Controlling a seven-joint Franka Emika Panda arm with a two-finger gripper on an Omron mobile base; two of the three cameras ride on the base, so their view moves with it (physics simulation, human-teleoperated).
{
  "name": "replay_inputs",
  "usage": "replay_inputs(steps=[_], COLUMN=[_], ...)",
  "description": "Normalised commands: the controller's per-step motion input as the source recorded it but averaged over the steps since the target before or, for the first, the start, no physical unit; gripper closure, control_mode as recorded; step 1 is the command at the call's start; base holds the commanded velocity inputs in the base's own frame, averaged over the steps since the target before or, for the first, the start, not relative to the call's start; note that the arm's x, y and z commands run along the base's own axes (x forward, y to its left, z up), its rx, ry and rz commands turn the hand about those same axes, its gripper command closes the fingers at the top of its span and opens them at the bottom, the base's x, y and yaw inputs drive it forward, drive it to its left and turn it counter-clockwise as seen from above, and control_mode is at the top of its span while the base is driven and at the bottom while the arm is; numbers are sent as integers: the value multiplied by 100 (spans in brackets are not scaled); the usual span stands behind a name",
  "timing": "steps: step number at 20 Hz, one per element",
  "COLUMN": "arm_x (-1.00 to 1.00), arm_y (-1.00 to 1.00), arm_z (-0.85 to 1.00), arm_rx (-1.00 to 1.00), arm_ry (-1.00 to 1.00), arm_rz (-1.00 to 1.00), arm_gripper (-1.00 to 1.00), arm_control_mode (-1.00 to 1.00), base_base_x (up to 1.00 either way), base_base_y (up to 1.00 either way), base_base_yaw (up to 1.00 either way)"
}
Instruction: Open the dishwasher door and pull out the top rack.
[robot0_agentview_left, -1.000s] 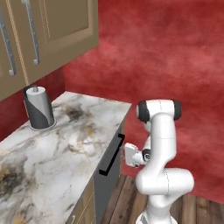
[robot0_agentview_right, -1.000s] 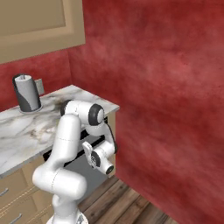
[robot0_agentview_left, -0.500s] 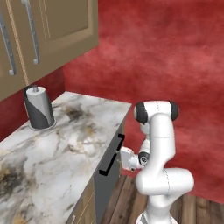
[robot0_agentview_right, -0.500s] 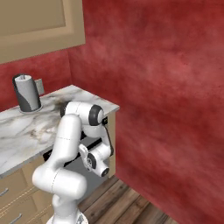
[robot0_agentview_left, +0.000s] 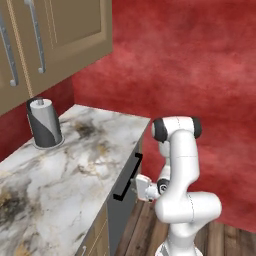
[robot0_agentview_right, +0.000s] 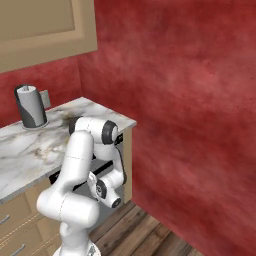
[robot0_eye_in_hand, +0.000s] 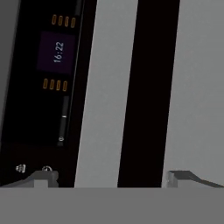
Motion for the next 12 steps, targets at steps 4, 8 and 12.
replay_inputs(steps=[4, 8, 12], arm_x=[-17, 0, 0], arm_y=[18, 21, 18], arm_z=[-6, -8, -10], arm_rx=[0, 0, 0], arm_ry=[-1, 0, 0], arm_rz=[2, 1, 0], arm_gripper=[-100, -100, -100], arm_control_mode=[-100, -100, -100], base_base_x=[0, 0, 0], base_base_y=[0, 0, 0], base_base_yaw=[0, 0, 0])
